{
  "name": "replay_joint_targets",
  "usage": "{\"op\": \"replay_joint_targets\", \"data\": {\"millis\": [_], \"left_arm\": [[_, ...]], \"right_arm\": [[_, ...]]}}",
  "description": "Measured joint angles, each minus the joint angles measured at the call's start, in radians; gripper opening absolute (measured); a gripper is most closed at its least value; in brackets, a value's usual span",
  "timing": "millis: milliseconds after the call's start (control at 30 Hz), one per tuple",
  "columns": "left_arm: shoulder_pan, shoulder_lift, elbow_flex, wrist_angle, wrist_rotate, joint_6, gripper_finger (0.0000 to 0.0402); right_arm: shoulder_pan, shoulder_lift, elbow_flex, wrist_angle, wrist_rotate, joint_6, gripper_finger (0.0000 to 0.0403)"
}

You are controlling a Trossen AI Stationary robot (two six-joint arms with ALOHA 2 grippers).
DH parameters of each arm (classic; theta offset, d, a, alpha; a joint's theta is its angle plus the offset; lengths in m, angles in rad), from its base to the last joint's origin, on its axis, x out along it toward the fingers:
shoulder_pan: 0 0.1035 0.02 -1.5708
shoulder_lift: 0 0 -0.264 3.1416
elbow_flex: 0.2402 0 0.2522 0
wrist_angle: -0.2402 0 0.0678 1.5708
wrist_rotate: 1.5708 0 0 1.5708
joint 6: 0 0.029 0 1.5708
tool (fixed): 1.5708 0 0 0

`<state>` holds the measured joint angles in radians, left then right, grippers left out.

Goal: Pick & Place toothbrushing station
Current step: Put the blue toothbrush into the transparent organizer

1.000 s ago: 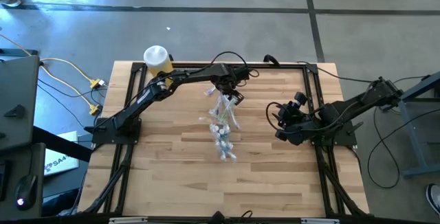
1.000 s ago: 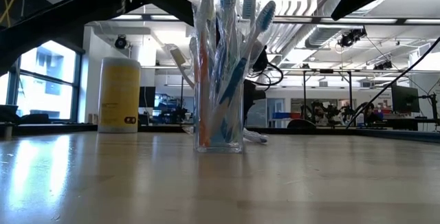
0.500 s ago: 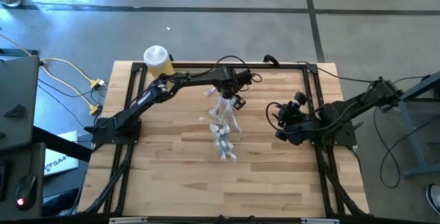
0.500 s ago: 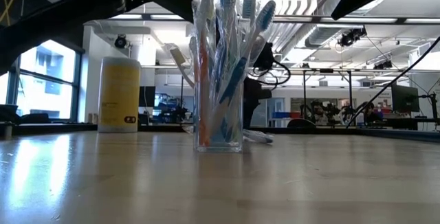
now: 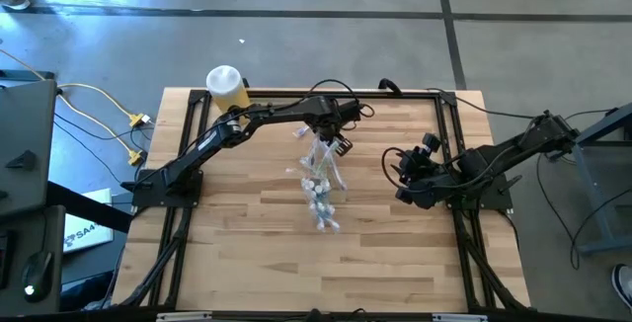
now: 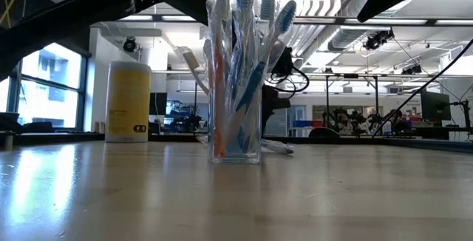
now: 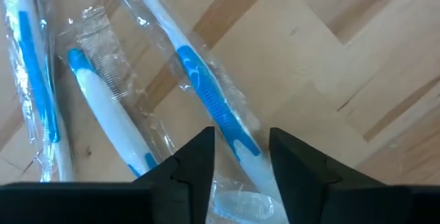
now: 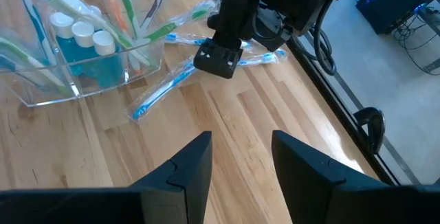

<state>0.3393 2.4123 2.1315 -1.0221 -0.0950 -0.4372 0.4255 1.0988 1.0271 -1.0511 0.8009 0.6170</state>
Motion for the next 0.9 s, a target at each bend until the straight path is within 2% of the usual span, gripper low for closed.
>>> {"op": "replay_joint_targets", "data": {"millis": [100, 200, 333, 600, 733, 867, 900], "left_arm": [[0.001, 0.0, 0.0, 0.0, 0.004, -0.01, 0.0104], [0.004, 0.023, 0.004, 0.033, 0.086, 0.006, 0.0067], [-0.003, 0.025, 0.005, 0.026, 0.027, 0.034, 0.0016], [0.002, 0.029, 0.019, 0.014, 0.089, 0.081, 0.0011], [-0.012, 0.04, 0.093, -0.01, 0.102, 0.131, 0.0008], [-0.037, 0.033, 0.226, -0.049, 0.106, 0.182, 0.0008], [-0.044, 0.005, 0.211, -0.021, 0.105, 0.193, 0.0008]], "right_arm": [[0.0, 0.0, 0.0, 0.0, 0.0, 0.0, 0.0144], [0.0, 0.0, 0.0, 0.0, 0.0, 0.0, 0.0144], [0.0, 0.0, 0.0, 0.0, -0.002, 0.0, 0.0144], [0.0, 0.0, 0.0, 0.0, -0.016, 0.0, 0.0144], [0.0, 0.0, 0.0, 0.0, -0.016, 0.0, 0.0144], [0.0, 0.0, 0.0, 0.0, -0.016, 0.014, 0.0144], [0.0, 0.0, 0.0, 0.0, -0.016, 0.017, 0.0144]]}}
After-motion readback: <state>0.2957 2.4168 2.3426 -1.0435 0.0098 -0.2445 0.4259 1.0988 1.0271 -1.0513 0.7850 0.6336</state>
